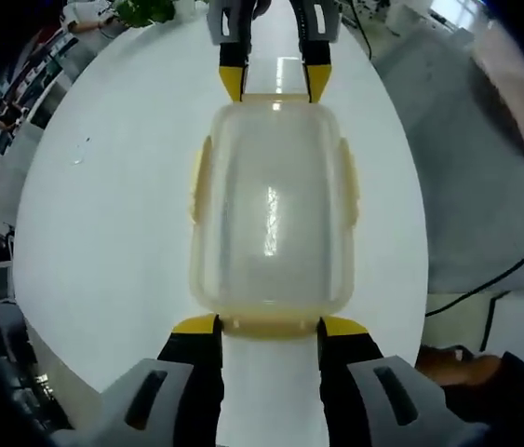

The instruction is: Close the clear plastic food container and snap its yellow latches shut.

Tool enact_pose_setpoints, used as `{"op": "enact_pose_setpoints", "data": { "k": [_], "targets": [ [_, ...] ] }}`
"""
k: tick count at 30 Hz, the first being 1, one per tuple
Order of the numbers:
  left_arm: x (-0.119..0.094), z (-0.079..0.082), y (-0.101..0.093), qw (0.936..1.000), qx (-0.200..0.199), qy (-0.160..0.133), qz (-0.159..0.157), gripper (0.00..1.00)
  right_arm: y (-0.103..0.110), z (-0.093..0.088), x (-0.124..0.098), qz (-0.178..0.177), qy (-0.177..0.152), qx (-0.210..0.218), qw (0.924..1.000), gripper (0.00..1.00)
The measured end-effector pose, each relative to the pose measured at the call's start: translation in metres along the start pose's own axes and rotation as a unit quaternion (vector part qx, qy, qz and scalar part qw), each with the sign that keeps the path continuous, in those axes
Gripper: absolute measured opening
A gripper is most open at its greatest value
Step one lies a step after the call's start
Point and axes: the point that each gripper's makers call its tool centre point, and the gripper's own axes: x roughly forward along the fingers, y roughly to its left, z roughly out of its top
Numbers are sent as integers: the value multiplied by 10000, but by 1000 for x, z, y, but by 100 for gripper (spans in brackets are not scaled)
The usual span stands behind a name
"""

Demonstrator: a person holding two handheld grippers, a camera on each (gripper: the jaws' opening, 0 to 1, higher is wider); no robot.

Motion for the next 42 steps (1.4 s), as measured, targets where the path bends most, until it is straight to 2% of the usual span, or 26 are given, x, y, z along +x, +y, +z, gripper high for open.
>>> {"op": "enact_pose_setpoints", "data": {
  "k": [4,9,19,25,29,42],
  "targets": [
    [-7,12,1,9999,-11,-130,24,37,-1,-8,-7,-77,85,-55,9999,37],
    [-10,24,0,9999,91,-129,67,37,0,-17,-13,-103,143,-60,9998,37],
    [-5,48,0,9997,153,-163,72,37,0,-39,-24,-114,258,-19,9996,37],
    [2,63,1,9998,171,-83,55,37,1,-53,-28,-114,399,-9,9991,37],
    [3,73,1,9996,203,-171,28,37,2,-64,-32,-101,448,43,9989,37],
    [7,88,1,9994,267,-223,7,37,3,-79,-37,-92,500,117,9986,37]
  ]
}}
